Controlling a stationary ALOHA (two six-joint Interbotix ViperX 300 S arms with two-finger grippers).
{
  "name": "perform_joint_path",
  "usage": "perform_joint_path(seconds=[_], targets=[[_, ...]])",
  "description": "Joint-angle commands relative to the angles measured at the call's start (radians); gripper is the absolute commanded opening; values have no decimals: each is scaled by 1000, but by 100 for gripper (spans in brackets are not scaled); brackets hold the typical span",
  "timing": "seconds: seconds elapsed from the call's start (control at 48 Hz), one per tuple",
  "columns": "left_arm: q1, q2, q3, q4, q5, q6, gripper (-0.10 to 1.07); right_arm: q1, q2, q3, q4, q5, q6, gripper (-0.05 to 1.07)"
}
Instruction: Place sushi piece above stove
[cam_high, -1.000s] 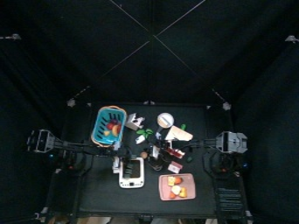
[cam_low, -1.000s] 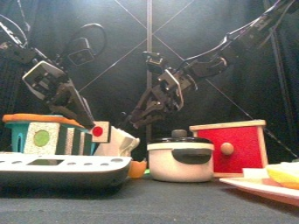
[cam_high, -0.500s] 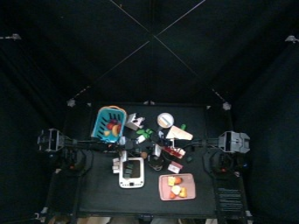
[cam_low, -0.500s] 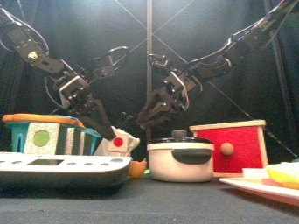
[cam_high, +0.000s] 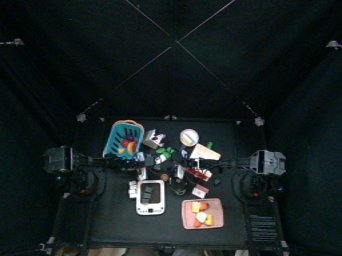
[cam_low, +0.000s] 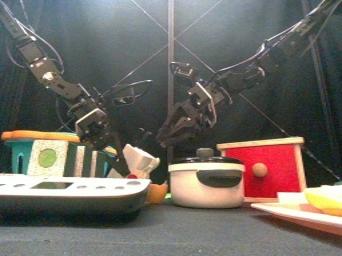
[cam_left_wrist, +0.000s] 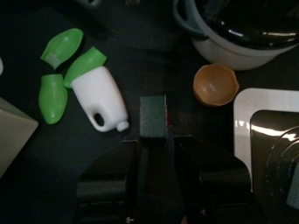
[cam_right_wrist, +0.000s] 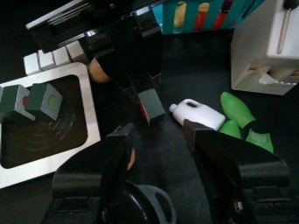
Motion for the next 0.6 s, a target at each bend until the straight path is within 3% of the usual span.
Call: perform_joint_path(seconds=[0.0, 0.375, 0.583], targets=[[18, -26, 3, 14, 9, -6, 62, -5, -26, -21, 3, -9, 2, 84], [83, -63, 52, 34, -5, -6, 62, -5, -9, -37, 3, -9, 2, 84], [87, -49, 52, 37, -3, -6, 62, -5, -6, -37, 2, -8, 2, 84]])
